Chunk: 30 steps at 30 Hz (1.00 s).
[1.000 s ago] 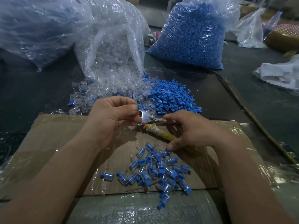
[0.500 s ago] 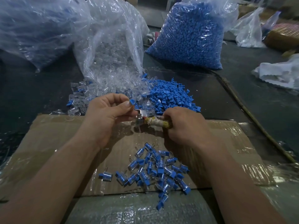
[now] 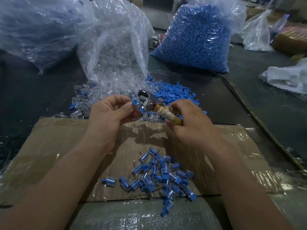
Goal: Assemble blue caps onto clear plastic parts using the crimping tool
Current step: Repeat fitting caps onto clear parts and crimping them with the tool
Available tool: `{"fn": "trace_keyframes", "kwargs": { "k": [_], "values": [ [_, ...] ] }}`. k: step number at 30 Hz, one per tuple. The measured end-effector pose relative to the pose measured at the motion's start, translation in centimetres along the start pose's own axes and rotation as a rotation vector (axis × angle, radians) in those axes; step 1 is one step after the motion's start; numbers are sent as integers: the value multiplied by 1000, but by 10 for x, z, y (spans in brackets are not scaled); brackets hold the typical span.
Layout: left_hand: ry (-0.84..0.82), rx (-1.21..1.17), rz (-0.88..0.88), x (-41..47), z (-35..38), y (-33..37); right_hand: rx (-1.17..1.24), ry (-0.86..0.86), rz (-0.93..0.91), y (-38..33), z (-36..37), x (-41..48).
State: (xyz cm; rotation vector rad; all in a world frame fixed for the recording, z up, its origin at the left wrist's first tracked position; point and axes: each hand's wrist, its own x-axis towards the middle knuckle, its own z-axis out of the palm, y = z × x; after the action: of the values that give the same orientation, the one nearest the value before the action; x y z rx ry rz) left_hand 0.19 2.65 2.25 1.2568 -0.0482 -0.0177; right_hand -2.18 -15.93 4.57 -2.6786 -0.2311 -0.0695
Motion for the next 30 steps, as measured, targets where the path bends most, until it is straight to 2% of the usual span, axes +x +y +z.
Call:
{"fn": "trace_keyframes", "kwargs": {
  "k": [22, 30],
  "values": [
    [43, -7, 91, -10, 11, 6, 60, -76, 0, -8, 4, -2],
    [45, 45, 118, -13, 11, 5, 15, -89, -9, -11, 5, -2]
  ]
}}
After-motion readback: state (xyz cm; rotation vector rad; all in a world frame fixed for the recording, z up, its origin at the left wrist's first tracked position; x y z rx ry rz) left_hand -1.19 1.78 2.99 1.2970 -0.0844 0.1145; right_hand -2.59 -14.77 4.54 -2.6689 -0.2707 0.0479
